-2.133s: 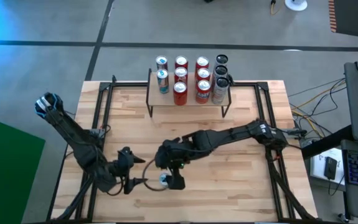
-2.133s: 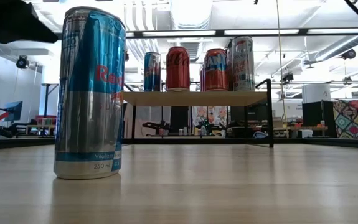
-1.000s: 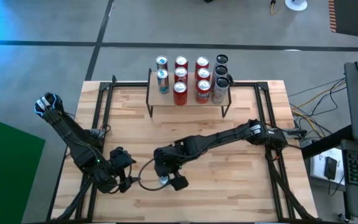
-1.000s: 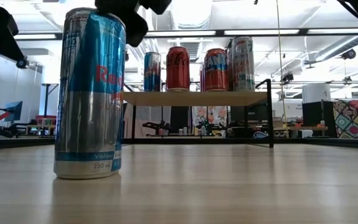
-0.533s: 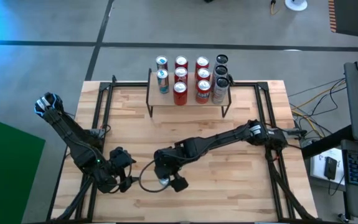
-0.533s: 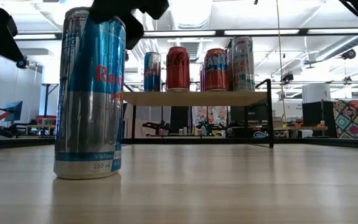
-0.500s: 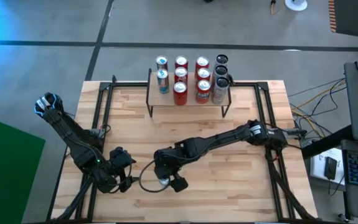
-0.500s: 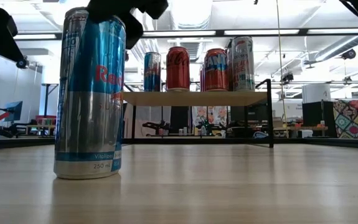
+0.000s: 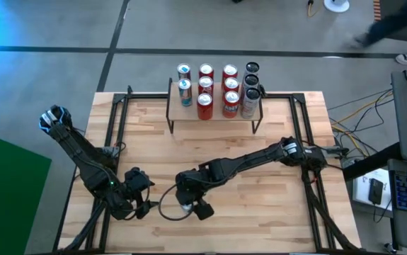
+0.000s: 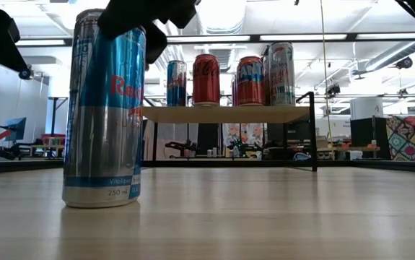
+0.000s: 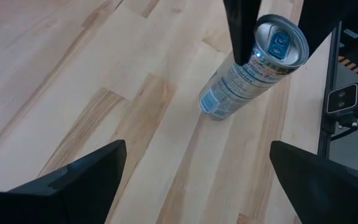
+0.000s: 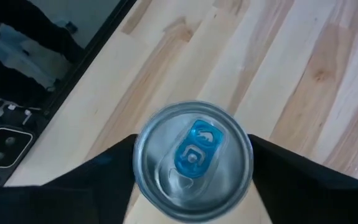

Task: Place canned beverage on shelf
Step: Put the right blue soda can aligned with the other blue soda cans on the shelf

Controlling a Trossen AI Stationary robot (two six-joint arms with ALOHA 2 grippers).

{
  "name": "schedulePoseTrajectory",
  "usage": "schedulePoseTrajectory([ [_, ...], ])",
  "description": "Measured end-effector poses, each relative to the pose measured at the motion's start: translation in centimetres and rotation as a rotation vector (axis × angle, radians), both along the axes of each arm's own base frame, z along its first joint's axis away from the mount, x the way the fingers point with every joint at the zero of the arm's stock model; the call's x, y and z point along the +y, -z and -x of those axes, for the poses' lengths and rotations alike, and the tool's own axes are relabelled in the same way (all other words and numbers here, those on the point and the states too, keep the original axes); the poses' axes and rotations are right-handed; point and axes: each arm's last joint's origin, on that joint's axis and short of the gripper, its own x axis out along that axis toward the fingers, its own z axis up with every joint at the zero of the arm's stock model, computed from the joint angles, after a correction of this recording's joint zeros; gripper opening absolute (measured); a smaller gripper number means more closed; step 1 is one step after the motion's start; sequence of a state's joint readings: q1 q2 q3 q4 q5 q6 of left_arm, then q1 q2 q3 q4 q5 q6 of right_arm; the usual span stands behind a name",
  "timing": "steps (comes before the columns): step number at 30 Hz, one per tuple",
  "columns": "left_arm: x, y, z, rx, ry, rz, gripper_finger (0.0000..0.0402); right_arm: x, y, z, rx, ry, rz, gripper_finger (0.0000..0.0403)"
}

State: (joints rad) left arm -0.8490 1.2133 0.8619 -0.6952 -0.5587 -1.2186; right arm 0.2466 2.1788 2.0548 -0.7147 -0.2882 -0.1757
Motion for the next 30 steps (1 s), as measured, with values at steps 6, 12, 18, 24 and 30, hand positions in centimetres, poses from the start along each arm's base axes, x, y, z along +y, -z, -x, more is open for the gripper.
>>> schedulePoseTrajectory([
  [6, 0.0, 0.0, 0.0, -0.001, 0.000, 0.002, 0.0382, 0.0, 0.0, 0.0, 0.013, 0.022, -0.013, 0.0231],
  [12, 0.0, 0.0, 0.0, -0.001, -0.025, 0.018, 0.0382, -0.5, -0.9, -0.2, 0.047, 0.171, -0.053, 0.0231],
  [18, 0.1, 0.1, 0.1, 0.004, -0.038, 0.017, 0.0382, -3.3, -4.6, -0.4, 0.050, 0.362, -0.119, 0.0231],
  [24, 0.1, 0.1, 0.1, 0.005, -0.039, 0.014, 0.0382, -7.3, -8.9, -0.1, -0.012, 0.571, -0.088, 0.0231],
  [30, 0.1, 0.1, 0.1, 0.003, -0.039, 0.016, 0.0382, -11.7, -11.4, 1.1, -0.081, 0.730, -0.036, 0.0231],
])
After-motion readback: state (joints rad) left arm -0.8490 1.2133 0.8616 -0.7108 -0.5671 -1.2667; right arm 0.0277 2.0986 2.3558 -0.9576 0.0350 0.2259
